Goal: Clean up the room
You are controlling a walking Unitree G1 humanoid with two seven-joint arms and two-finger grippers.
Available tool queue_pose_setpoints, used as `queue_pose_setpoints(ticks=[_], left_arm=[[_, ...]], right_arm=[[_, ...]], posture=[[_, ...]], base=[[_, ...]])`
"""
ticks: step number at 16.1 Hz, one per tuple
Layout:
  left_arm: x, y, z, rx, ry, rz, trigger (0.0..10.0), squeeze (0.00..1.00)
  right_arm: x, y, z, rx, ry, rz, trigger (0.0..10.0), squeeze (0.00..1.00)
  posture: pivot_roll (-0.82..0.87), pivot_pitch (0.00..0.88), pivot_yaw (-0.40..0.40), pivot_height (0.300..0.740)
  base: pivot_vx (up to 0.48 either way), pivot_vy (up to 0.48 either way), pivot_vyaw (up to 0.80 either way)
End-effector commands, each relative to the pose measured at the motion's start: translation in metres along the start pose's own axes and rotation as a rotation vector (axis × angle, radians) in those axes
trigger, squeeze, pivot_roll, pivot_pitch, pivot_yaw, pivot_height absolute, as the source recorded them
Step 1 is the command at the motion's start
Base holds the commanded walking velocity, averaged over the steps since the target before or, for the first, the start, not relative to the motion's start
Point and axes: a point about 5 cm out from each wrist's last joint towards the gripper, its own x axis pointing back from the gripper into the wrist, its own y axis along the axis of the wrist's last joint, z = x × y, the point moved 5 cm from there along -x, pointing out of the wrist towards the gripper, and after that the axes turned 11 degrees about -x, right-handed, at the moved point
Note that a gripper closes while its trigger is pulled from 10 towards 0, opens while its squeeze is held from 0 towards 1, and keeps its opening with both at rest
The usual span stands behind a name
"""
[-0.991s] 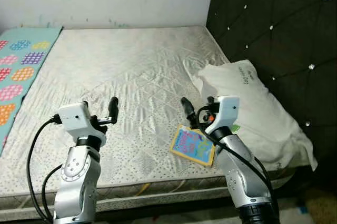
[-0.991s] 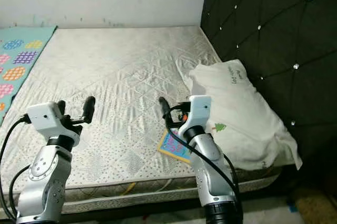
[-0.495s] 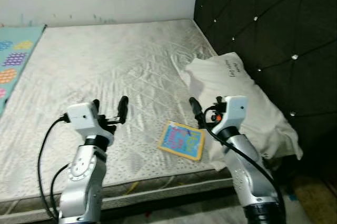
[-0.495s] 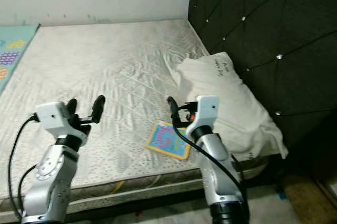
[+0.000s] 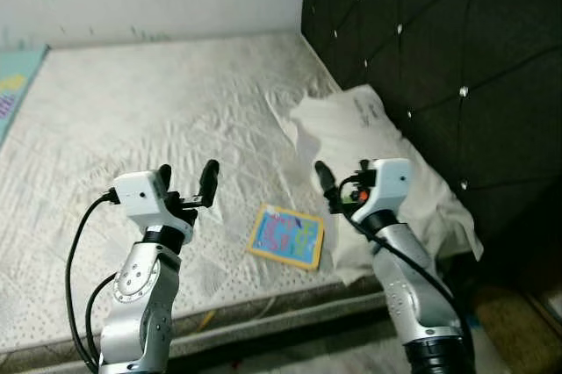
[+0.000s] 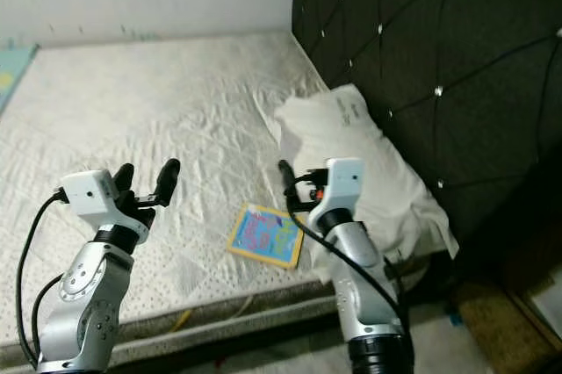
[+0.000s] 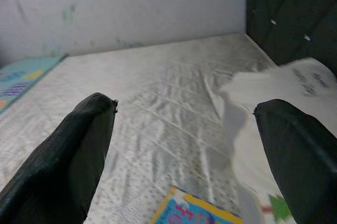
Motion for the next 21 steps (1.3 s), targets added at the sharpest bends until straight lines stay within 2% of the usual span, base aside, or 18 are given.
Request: queue_pose_setpoints(ticks=[1,15,19,21], left_arm=[[-0.001,0.004,-0.002,-0.001,-0.009,-0.008,10.0,0.0],[-0.001,0.004,-0.002,0.0,-0.011,-0.009,10.0,0.0],[0.004,-0.005,0.0,-0.009,0.029,0.026,10.0,0.0],[0.005,-0.007,0.003,-0.03,0.033,0.033,10.0,0.0]], right_arm=[[0.0,0.004,-0.003,0.01,-0.011,-0.01,10.0,0.0],[0.0,0.003,-0.003,0.01,-0.012,-0.011,10.0,0.0],[0.002,0.003,-0.009,0.014,-0.031,-0.009,10.0,0.0],[0.002,0.002,-0.009,0.017,-0.031,-0.005,10.0,0.0]], posture=[[-0.07,0.01,0.013,0.74],[-0.07,0.01,0.013,0.74],[-0.07,0.026,0.01,0.74],[-0.07,0.027,0.009,0.74]], base=[[0.247,0.0,0.0],[0.248,0.0,0.0],[0.0,0.0,0.0],[0.0,0.0,-0.8]])
